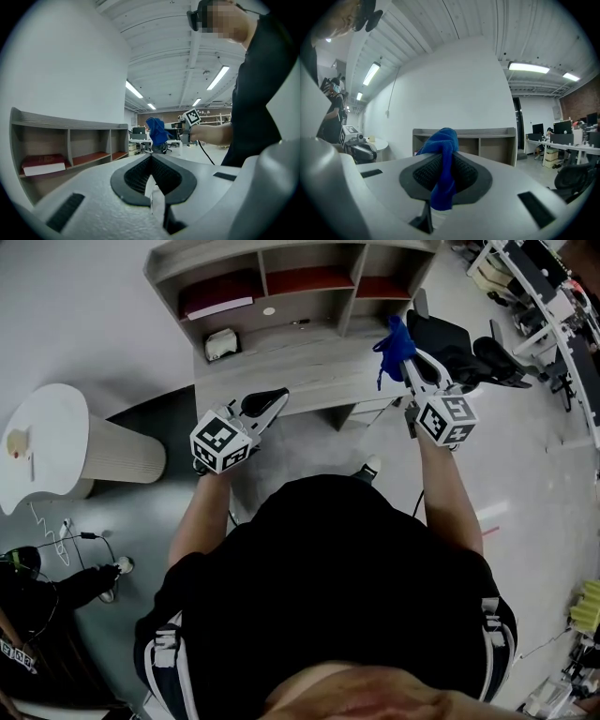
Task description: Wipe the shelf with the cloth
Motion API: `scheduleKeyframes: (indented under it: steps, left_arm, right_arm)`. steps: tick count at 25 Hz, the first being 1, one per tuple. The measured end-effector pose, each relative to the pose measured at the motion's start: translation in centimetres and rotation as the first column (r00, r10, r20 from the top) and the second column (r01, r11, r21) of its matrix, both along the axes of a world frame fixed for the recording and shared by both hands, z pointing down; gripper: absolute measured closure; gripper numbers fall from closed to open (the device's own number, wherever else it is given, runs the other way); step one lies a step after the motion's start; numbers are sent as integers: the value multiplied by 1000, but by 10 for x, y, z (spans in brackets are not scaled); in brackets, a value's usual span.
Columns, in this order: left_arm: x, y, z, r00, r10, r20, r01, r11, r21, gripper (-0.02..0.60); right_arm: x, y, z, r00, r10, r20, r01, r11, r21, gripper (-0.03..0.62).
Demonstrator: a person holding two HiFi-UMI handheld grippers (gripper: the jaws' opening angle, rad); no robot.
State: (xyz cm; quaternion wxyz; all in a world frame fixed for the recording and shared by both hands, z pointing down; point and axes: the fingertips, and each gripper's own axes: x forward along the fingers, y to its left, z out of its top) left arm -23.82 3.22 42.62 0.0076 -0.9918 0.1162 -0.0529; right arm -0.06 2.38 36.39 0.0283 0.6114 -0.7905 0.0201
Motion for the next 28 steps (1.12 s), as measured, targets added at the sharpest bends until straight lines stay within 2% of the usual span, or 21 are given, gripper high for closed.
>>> scheduleKeyframes:
  steps: [8,22,28]
  left_arm:
    - [42,-13,-3,999,-28,15,28,1000,-10,565]
    - [89,-38,0,996,-73,47,74,997,-17,565]
    - [121,-58,-2,995,-92,49,93,996,-16,565]
  right_arm:
    - [47,-18,4,1000,-15,23,15,1000,-10,540]
    - [92,-52,11,997,-58,53,59,998,-17,540]
    - [123,-69,18,996,-78,53,80,996,-35,540]
